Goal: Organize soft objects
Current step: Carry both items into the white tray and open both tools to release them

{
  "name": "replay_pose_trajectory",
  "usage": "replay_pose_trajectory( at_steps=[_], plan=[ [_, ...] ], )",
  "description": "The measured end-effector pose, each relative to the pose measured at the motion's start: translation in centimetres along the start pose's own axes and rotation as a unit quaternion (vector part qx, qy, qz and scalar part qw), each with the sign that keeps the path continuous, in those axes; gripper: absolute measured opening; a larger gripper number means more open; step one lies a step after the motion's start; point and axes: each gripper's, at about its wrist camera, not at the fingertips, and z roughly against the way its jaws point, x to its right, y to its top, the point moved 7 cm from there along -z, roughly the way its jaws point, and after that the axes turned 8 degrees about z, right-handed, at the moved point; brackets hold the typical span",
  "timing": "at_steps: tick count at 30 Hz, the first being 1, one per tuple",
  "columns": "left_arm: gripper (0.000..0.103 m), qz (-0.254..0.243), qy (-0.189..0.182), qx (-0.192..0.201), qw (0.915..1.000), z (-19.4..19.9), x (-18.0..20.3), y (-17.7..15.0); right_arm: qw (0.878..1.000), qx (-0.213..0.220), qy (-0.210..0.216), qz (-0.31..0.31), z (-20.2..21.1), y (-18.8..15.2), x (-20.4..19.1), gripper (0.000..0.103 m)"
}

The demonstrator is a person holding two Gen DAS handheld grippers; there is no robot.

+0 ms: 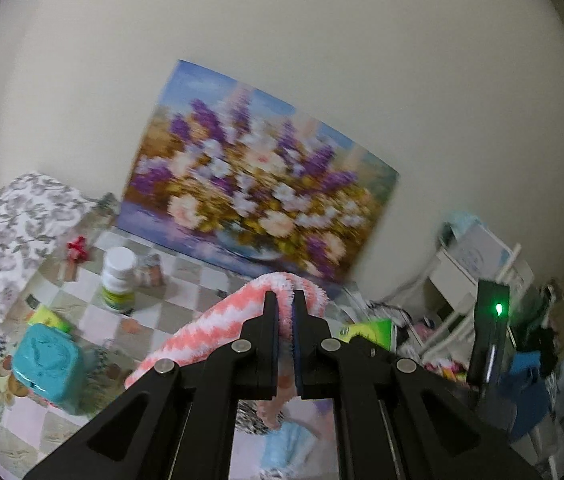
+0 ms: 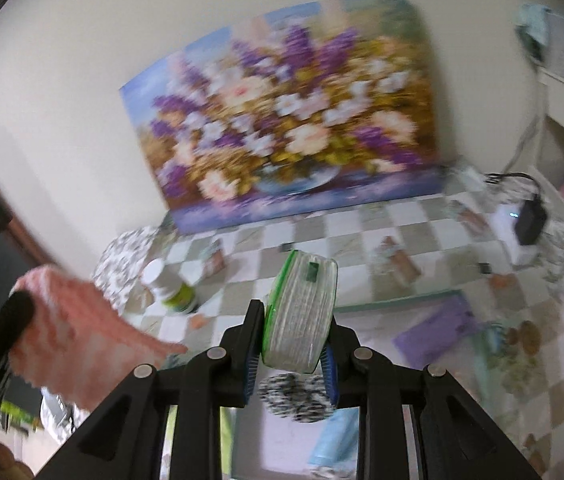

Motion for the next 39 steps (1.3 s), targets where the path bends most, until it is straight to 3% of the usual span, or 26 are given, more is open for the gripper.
replay_pose_trajectory(
  at_steps=[9,16,23,29,34,39],
  plan=[
    [0.006,-0.039,-0.034,-0.071,0.9961,-1.5,4.1,-4.1,0.996,0.003,-0.044,-0.073,2.1,-1.2,7.3,0.027],
    [0.006,-0.058,-0.028,-0.132,0.9891,-2.9,4.6,-6.8,0.993,-0.01,-0.064,-0.101,2.3,-2.2,10.2,0.028],
    [0.006,-0.036,0.041,-0.208,0.9767,-6.5,1.4,-10.0,0.993,-0.055,-0.066,-0.082,-0.5,-3.5,9.5,0.028],
    [0.006,-0.005,0.122,-0.281,0.9519,-9.6,-2.8,-13.4,0.992,-0.098,-0.062,-0.058,-3.0,-5.3,8.1,0.028],
    [0.006,0.007,0.159,-0.317,0.9351,-10.9,-4.8,-15.3,0.989,-0.126,-0.057,-0.048,-4.8,-6.4,7.4,0.028],
    [0.006,0.005,0.179,-0.334,0.9254,-11.7,-5.6,-16.5,0.986,-0.151,-0.054,-0.046,-6.2,-7.5,7.3,0.029]
  ],
)
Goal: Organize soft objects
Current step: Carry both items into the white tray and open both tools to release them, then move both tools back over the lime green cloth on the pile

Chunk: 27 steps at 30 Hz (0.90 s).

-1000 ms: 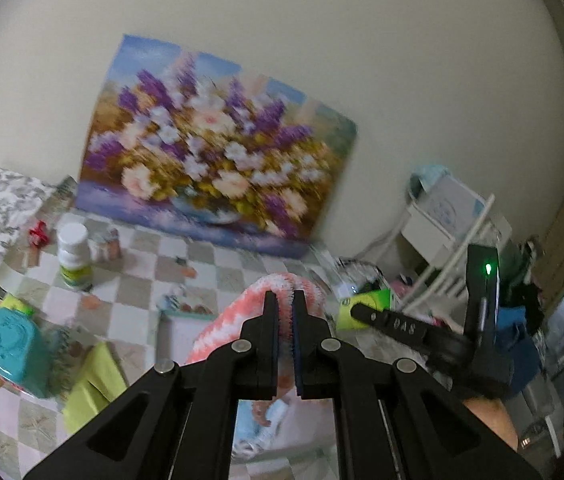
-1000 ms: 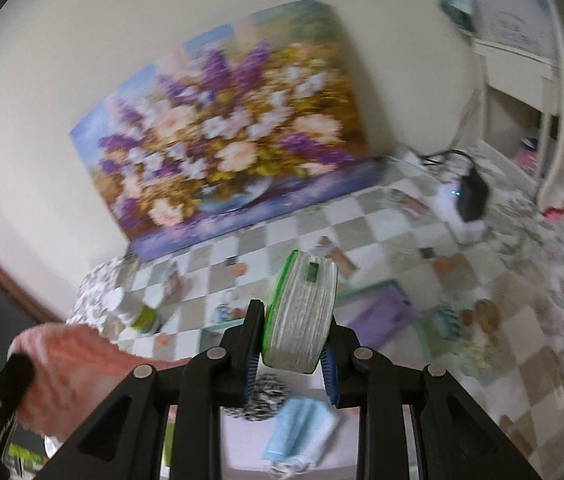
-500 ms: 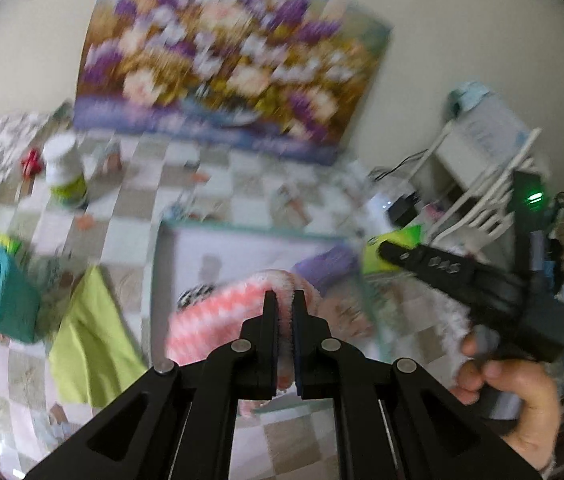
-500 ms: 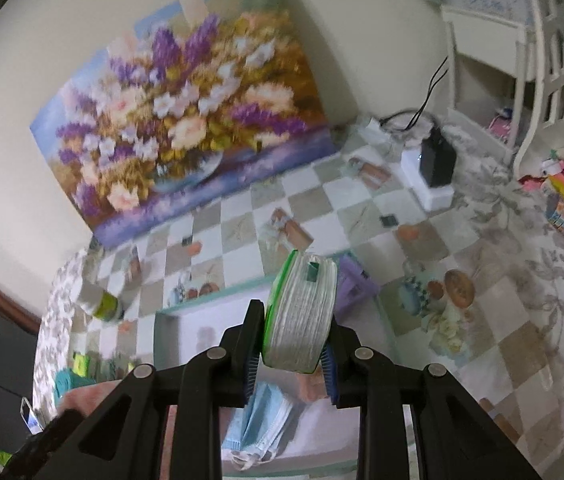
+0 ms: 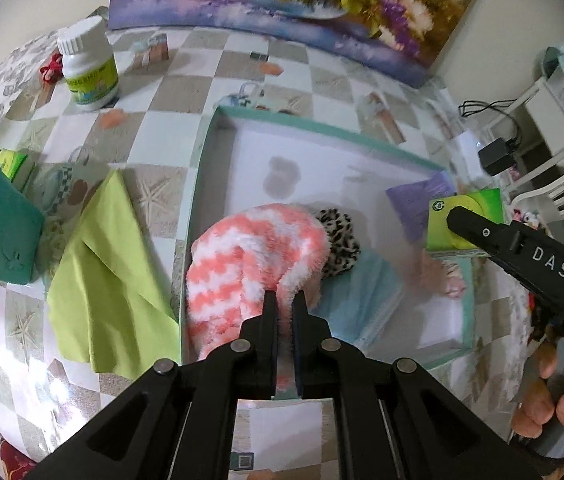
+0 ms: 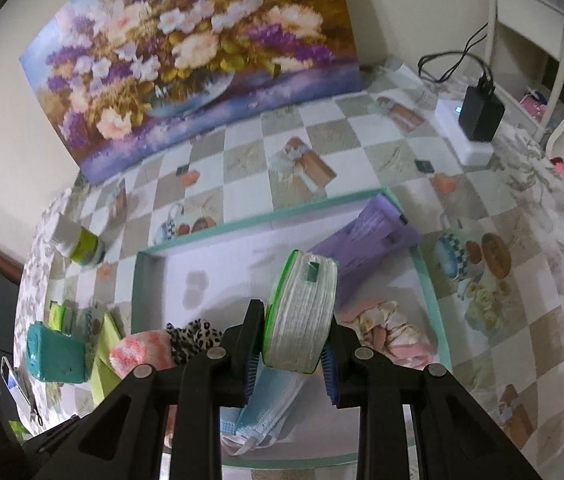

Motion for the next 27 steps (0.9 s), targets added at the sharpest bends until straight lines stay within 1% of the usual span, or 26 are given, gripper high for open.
replay_pose_trajectory(
  at_steps=[4,8,13,14,15,16,17,18,19,21,22,23,25,27],
  plan=[
    [0.006,-0.012,0.008,-0.008,0.9999,-0.7,0.4,-0.2,1.0,-0.013,-0.003,0.003,-0.9,-0.3,0.0,0.029],
    [0.006,-0.031,-0.013,-0.031,0.999,-1.4,1.8,-1.2,1.0,-0.016,-0.005,0.003,-1.1,-0.3,0.0,0.029],
    [0.006,-0.05,-0.006,-0.038,0.998,-1.7,2.5,-1.6,1.0,-0.02,-0.008,0.002,-1.3,-0.4,0.2,0.029],
    [0.008,-0.049,-0.007,-0.039,0.998,-1.7,2.5,-1.6,1.0,-0.022,-0.01,0.003,-1.4,-0.4,0.2,0.03],
    [0.01,-0.047,-0.007,-0.039,0.9981,-1.5,2.5,-1.6,1.0,-0.023,-0.012,0.003,-1.4,-0.4,0.2,0.037],
    [0.019,-0.046,-0.007,-0.039,0.9982,-1.4,2.4,-1.5,1.0,-0.026,-0.015,0.003,-1.5,-0.5,0.3,0.05],
    [0.034,-0.044,-0.006,-0.036,0.9983,-1.3,2.4,-1.5,0.999,-0.028,-0.018,0.003,-1.6,-0.5,0.3,0.057],
    [0.041,-0.042,-0.005,-0.033,0.9986,-1.1,2.4,-1.4,0.999,-0.028,-0.023,0.005,-1.6,-0.5,0.3,0.064],
    [0.048,-0.04,-0.005,-0.028,0.9988,-0.8,2.3,-1.4,0.999,-0.027,-0.026,0.008,-1.5,-0.4,0.3,0.064],
    [0.049,-0.039,-0.007,-0.024,0.9989,-0.4,2.3,-1.2,0.999,-0.025,-0.033,0.014,-1.3,-0.4,0.3,0.064],
    [0.052,-0.038,-0.009,-0.023,0.999,-0.3,2.3,-1.1,0.999,-0.025,-0.037,0.017,-1.3,-0.4,0.3,0.067],
    [0.059,-0.034,-0.016,-0.023,0.999,-0.1,2.3,-1.0,0.999,-0.026,-0.04,0.018,-1.3,-0.4,0.3,0.068],
    [0.064,-0.028,-0.015,-0.019,0.9993,0.3,2.1,-0.8,0.998,-0.028,-0.046,0.02,-1.5,-0.4,0.4,0.072],
    [0.065,-0.02,-0.016,-0.011,0.9996,0.8,1.8,-0.4,0.998,-0.033,-0.05,0.019,-1.7,-0.5,0.6,0.073]
  ],
)
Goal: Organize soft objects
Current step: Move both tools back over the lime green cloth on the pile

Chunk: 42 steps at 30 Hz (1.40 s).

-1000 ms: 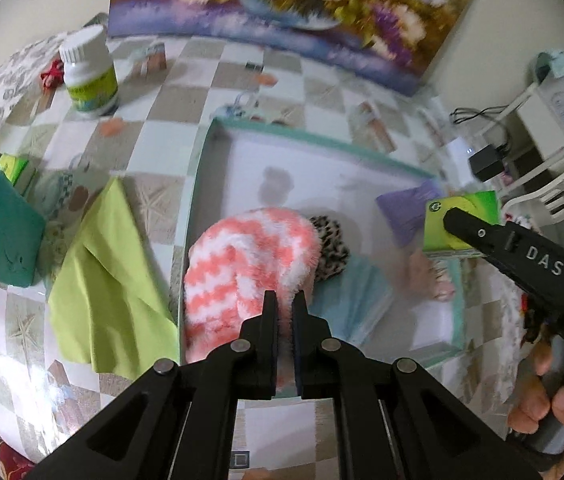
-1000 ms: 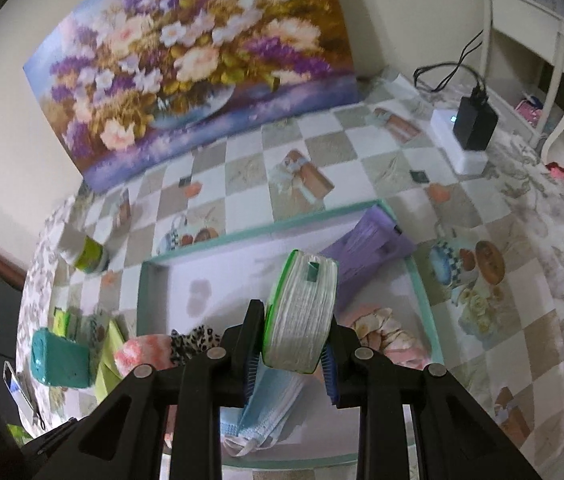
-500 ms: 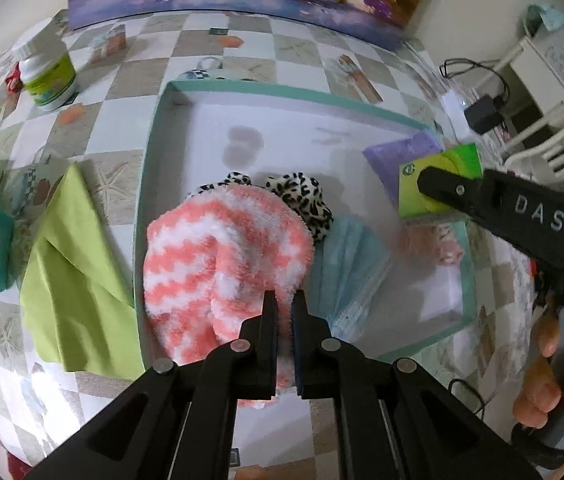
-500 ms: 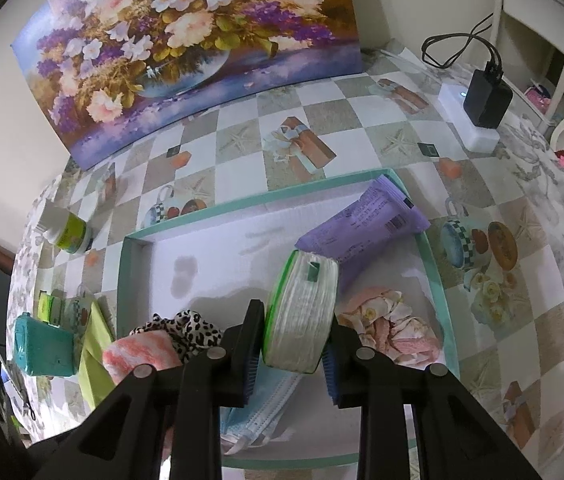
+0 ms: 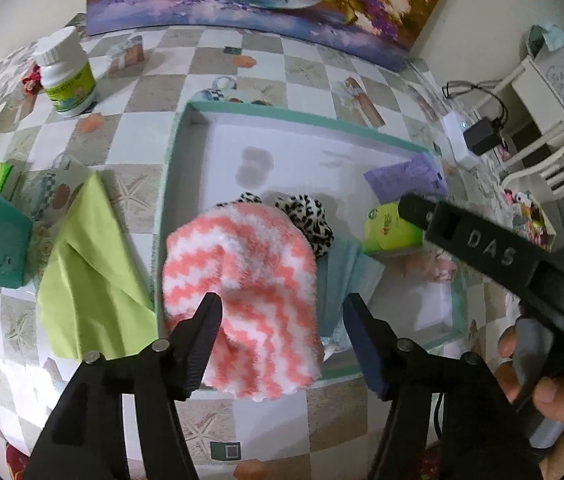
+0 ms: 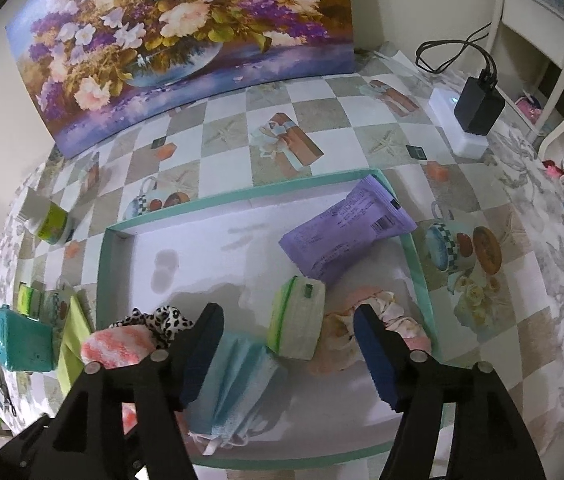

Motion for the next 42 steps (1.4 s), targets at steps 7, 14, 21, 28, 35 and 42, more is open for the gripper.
replay_pose_trajectory(
  at_steps=[7,14,21,28,35,42],
  plan=[
    [0.078,0.041,0.011,0.035,0.9985,1.5,-2.3,1.4,1.0,-0.005,-0.015,-0.009,-0.3,-0.1,0.7,0.082],
    [0.095,0.076,0.075,0.07,0.9918,2.2,-5.6,2.7,1.0,-0.009,-0.03,-0.005,-0.6,-0.3,0.9,0.101],
    [0.1,0.116,0.111,0.088,0.9831,2.9,-8.5,3.3,0.999,-0.003,-0.037,0.012,-0.3,-0.1,0.4,0.103],
    [0.1,0.186,0.105,0.081,0.9736,3.4,-12.0,3.5,0.999,0.009,-0.037,0.01,0.7,0.2,0.1,0.103],
    [0.1,0.265,0.092,0.072,0.9571,4.1,-15.9,2.8,0.999,0.029,-0.015,0.041,2.1,0.8,-3.0,0.103],
    [0.1,0.34,0.085,0.056,0.9348,3.8,-19.2,1.7,0.996,0.031,0.014,0.085,2.5,0.3,-7.4,0.103]
  ],
)
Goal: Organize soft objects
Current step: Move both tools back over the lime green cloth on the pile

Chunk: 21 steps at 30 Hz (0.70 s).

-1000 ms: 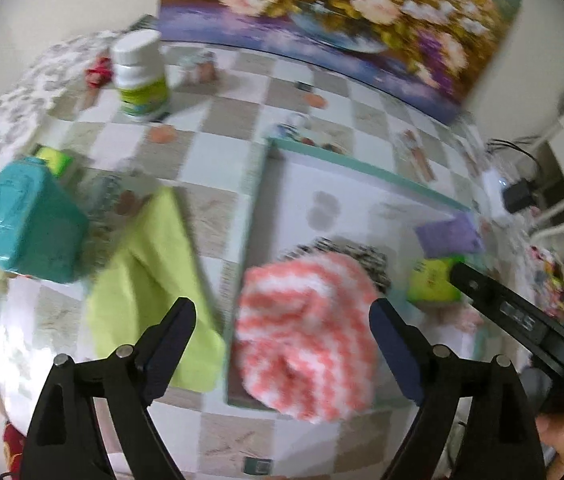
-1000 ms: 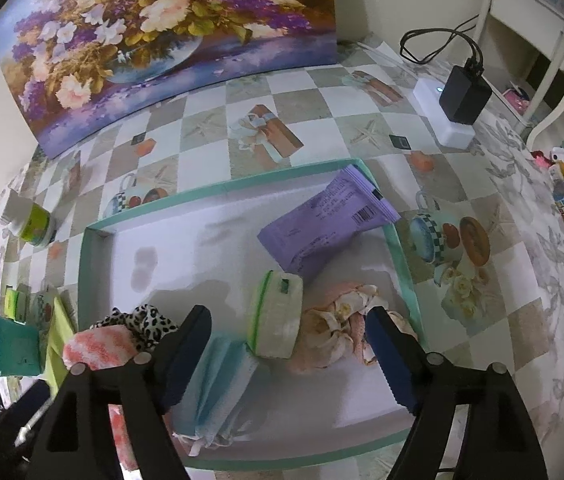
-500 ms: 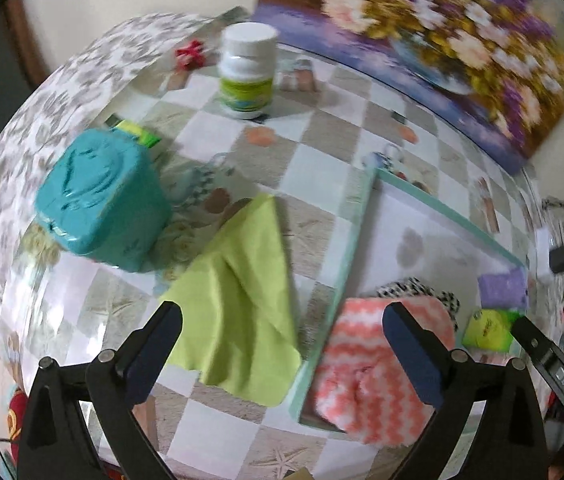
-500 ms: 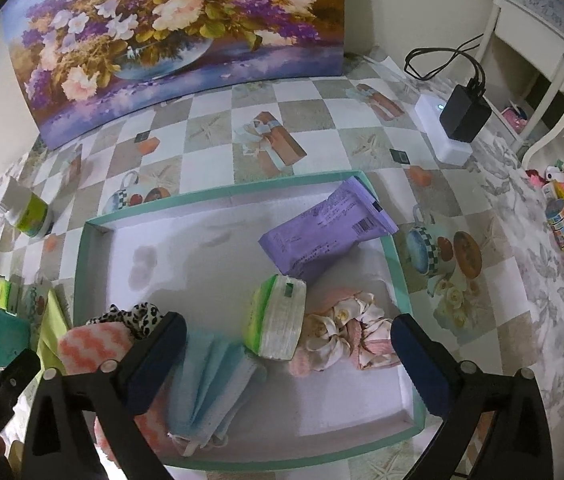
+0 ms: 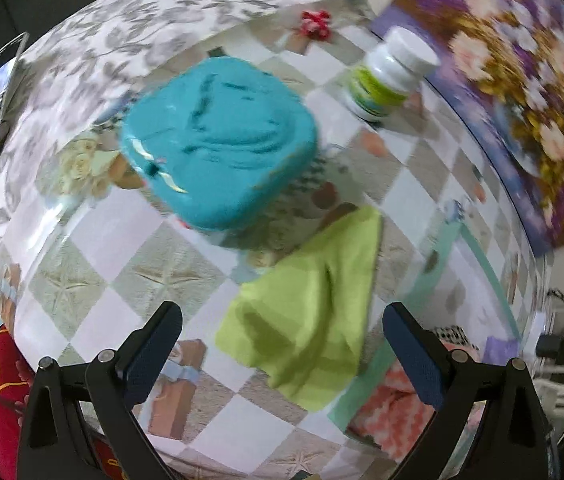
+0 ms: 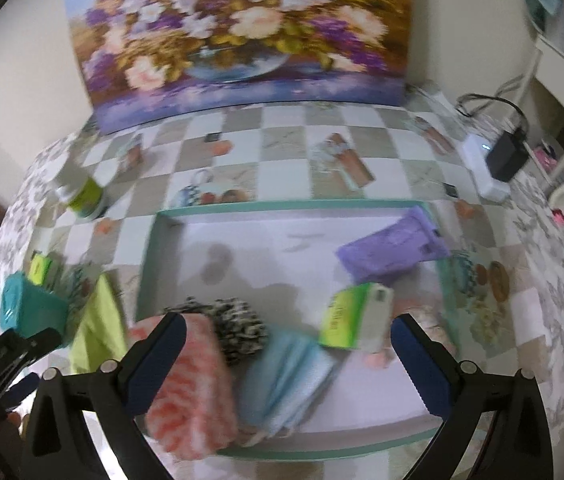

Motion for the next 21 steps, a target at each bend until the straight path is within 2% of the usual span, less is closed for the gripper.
replay_pose_trajectory(
  at_steps=[8,12,21],
  plan=[
    [0.1,0.012,0.036,0.018,0.9991,0.0,-2.3,1.0,0.997,-0.003,0.057,0.044,-0.3,-0.4,-5.9,0.103],
    [0.1,0.012,0.059,0.017,0.998,-0.2,-3.8,1.5,0.995,-0.012,0.067,0.077,-1.1,-1.0,-8.8,0.103],
    [0.1,0.026,0.076,0.016,0.9967,0.3,-6.8,2.3,0.989,-0.028,0.086,0.117,-2.6,-2.2,-12.7,0.103]
  ],
)
